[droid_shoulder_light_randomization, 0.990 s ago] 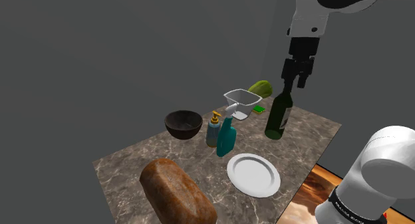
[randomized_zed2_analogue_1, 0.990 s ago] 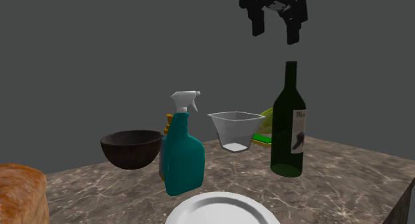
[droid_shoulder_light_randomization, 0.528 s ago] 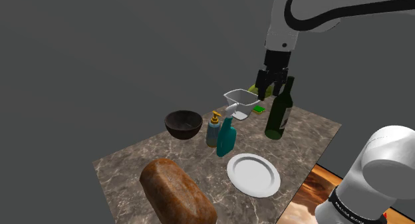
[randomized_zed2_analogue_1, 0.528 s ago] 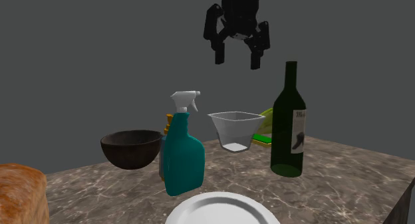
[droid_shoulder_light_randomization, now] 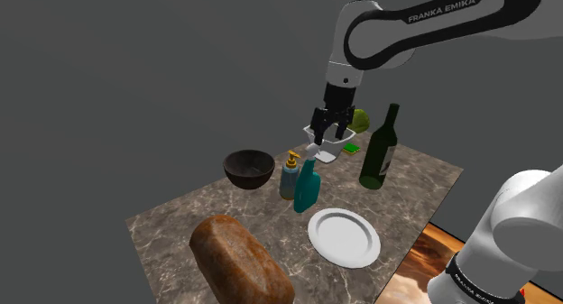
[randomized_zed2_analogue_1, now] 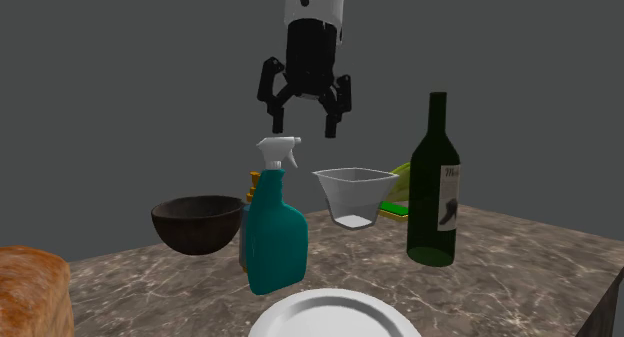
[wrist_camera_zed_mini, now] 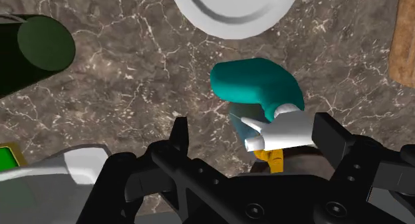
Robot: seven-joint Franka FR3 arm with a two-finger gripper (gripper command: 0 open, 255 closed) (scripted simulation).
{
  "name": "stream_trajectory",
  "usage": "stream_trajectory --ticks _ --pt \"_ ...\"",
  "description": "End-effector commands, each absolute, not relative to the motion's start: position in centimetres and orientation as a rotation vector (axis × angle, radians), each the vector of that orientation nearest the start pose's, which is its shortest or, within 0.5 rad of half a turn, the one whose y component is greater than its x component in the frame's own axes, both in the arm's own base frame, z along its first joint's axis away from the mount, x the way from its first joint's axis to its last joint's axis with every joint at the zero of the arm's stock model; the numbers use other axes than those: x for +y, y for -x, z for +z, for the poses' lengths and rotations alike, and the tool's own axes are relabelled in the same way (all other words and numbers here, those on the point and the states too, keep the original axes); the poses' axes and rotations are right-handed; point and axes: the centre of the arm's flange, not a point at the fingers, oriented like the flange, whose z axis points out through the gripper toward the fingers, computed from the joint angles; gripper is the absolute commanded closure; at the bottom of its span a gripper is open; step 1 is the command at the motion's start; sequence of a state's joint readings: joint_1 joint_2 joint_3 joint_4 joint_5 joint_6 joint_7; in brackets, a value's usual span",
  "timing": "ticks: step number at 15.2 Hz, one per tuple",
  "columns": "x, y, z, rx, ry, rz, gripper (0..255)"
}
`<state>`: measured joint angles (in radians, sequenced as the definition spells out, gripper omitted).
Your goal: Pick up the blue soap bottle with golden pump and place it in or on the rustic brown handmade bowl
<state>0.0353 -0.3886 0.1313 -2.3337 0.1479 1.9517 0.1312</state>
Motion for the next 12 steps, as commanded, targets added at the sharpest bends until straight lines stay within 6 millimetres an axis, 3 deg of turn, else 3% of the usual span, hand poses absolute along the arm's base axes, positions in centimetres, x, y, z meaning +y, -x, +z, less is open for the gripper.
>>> stream_trajectory --ticks 1,7,12 --pt "9.6 -44.8 47.1 0.043 3.048 -0.017 0" --pt "12.5 -50.2 43.8 0.037 3.031 -0.091 0" --pt "12.8 -50.3 41.2 0.037 3.031 -0.091 0"
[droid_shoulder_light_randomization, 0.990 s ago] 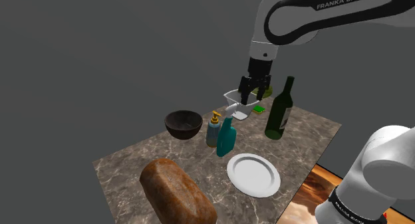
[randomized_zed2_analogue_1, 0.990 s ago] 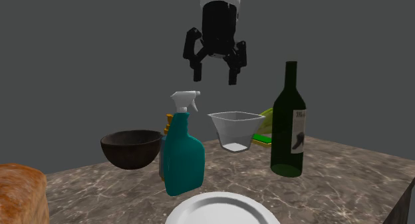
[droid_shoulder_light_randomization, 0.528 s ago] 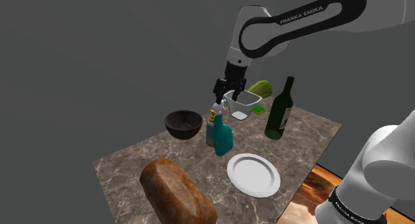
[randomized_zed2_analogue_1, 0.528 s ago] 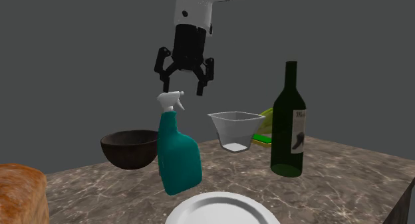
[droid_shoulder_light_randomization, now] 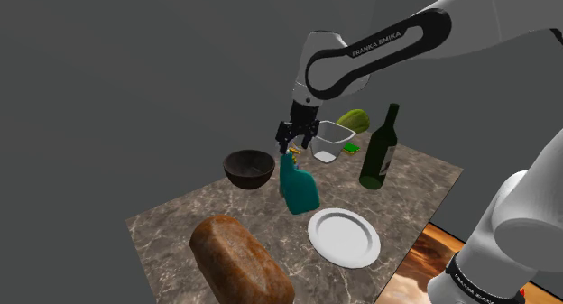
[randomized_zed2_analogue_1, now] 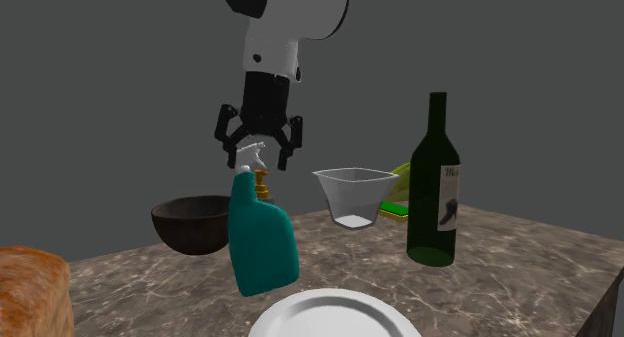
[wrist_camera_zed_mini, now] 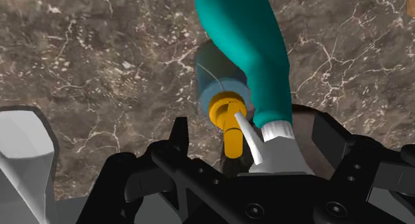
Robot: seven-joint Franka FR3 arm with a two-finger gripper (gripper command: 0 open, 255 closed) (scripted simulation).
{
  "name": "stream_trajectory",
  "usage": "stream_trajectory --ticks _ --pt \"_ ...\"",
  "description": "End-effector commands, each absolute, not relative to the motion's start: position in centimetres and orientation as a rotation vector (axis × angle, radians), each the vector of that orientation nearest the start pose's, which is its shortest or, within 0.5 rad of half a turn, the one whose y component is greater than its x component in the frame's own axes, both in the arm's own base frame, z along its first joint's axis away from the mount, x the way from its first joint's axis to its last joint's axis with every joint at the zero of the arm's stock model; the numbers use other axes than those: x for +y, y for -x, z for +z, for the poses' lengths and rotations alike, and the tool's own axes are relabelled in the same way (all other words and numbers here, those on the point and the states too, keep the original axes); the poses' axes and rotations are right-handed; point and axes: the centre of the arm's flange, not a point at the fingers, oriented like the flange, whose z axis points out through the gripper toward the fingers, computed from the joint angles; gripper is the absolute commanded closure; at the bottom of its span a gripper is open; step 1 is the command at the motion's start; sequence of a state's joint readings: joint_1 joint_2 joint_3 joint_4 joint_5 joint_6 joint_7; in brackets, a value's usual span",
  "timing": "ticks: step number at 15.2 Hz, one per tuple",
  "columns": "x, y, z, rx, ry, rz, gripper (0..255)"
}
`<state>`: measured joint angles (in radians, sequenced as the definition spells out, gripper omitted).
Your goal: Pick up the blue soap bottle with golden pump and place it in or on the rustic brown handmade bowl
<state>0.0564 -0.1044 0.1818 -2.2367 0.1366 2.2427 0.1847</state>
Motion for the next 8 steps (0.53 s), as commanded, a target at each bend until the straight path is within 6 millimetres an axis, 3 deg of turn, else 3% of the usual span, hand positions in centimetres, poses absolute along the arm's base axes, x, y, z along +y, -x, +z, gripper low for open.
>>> stream_trajectory --ticks 1,8 --pt "12.85 -50.38 40.70 0.037 3.031 -0.091 0" --pt "12.94 -50.43 39.87 0.037 3.031 -0.091 0"
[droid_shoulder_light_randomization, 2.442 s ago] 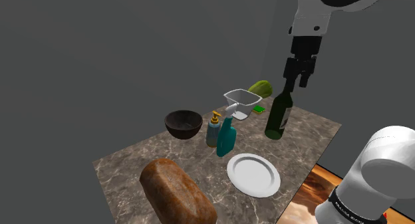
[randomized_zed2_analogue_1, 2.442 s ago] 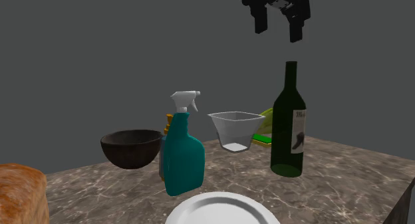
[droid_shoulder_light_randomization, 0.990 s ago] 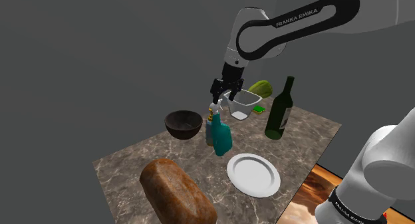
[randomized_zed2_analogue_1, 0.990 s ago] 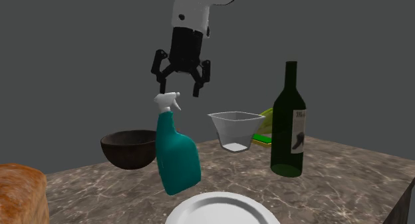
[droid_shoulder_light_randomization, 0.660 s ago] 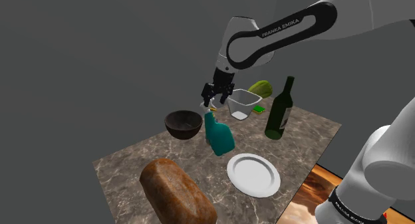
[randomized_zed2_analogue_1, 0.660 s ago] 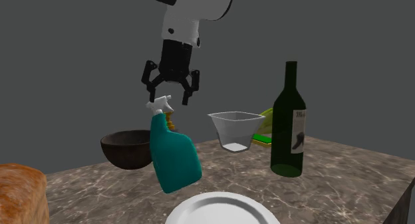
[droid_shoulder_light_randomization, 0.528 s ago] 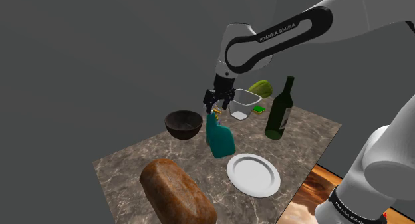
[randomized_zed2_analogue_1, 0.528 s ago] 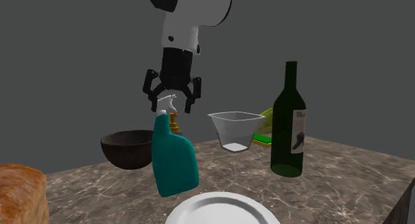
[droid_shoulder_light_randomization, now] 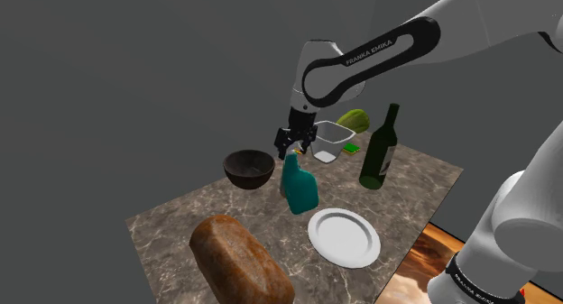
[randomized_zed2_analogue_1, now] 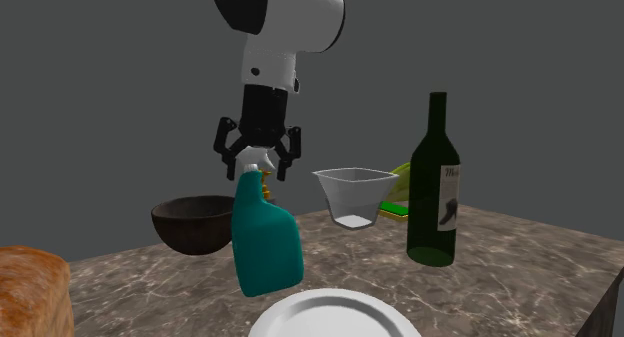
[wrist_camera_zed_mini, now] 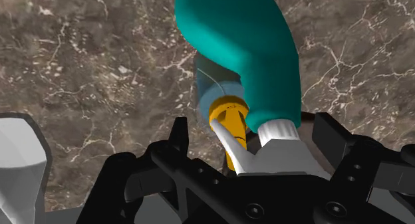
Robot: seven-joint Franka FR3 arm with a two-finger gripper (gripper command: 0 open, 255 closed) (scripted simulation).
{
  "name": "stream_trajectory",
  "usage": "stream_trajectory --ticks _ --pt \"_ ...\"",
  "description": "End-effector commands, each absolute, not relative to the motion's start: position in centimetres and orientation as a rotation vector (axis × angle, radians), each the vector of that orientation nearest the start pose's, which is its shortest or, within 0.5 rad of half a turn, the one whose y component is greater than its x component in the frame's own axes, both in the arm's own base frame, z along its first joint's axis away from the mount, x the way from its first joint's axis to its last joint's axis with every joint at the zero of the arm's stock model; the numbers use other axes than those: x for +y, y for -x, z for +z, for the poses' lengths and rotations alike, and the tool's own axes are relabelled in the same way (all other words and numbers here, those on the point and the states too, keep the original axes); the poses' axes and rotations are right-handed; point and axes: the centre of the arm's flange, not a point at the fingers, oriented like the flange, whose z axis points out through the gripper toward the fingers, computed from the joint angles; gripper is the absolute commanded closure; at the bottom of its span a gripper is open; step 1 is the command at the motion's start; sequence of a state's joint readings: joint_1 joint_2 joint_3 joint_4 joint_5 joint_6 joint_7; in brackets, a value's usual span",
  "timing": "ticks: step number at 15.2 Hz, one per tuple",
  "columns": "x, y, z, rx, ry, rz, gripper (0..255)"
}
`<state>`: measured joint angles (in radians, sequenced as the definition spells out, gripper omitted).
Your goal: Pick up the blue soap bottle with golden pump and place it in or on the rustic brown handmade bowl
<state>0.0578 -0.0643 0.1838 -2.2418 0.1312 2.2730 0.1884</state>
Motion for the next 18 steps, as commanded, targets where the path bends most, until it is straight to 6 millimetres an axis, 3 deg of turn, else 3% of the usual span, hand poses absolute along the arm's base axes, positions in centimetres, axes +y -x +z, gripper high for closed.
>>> stream_trajectory --ticks 1,2,3,12,18 --pt "12.9 -50.4 39.9 0.037 3.031 -0.091 0" --pt "12.9 -50.4 39.9 0.037 3.031 -0.091 0" --pt "13.0 -50.4 39.9 0.037 3.031 -0.091 255" --pt "12.9 -50.4 39.9 0.037 3.031 -0.091 255" --pt "12.9 -50.4 43.0 0.037 3.031 -0.091 255"
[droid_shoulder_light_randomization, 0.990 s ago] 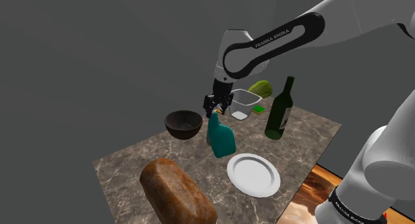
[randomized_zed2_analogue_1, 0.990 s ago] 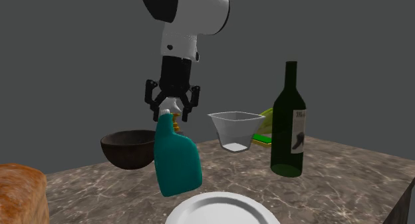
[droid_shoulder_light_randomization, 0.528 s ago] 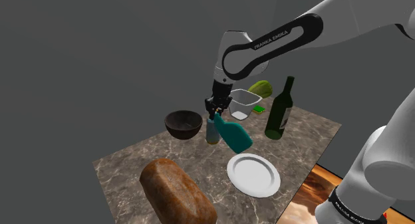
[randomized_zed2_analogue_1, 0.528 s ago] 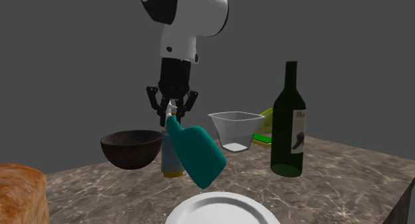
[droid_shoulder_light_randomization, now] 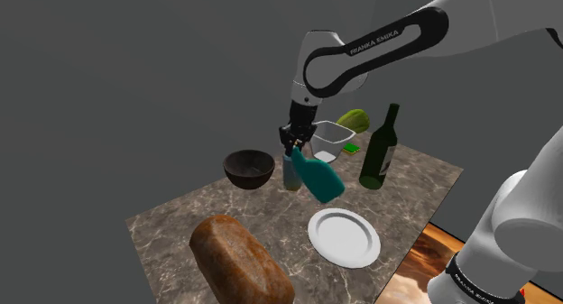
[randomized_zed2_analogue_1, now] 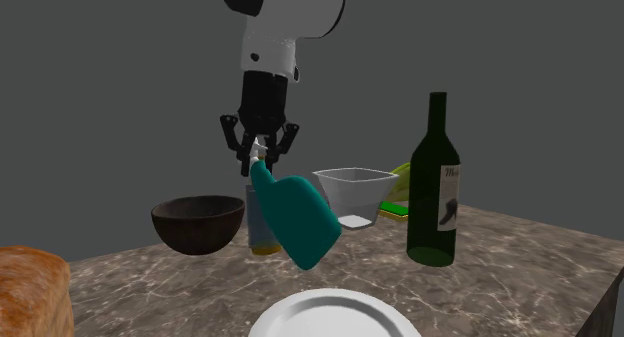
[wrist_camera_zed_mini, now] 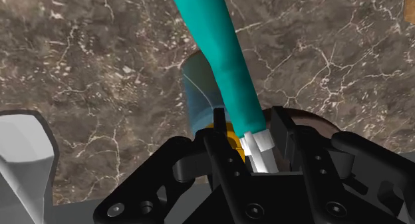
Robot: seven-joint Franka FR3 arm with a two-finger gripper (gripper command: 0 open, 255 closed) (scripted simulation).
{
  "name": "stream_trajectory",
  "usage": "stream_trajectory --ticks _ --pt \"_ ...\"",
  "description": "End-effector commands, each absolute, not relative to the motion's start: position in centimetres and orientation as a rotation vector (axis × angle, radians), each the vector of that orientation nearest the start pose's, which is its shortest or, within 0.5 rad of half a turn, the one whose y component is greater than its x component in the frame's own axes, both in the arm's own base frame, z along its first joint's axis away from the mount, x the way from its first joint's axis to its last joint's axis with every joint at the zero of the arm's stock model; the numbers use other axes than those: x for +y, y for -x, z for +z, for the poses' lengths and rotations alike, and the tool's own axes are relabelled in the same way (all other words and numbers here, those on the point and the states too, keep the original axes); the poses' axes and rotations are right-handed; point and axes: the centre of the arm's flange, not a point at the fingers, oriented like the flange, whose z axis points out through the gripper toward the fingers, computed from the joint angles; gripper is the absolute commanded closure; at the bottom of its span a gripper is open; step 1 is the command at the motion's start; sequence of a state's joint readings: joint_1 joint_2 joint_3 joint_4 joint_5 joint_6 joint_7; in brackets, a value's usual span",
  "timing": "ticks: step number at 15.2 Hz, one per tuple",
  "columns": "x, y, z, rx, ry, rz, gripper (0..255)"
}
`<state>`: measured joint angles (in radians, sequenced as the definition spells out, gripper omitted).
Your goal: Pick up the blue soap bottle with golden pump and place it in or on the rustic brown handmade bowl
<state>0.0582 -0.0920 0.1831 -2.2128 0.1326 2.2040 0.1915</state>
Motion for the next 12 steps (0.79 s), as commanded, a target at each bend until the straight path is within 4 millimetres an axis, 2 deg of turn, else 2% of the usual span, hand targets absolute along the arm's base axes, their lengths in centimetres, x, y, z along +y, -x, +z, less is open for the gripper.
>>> stream_trajectory --ticks 1,12 --pt "12.9 -50.4 43.6 0.037 3.031 -0.091 255" --pt "12.9 -50.4 49.4 0.037 3.031 -0.091 255"
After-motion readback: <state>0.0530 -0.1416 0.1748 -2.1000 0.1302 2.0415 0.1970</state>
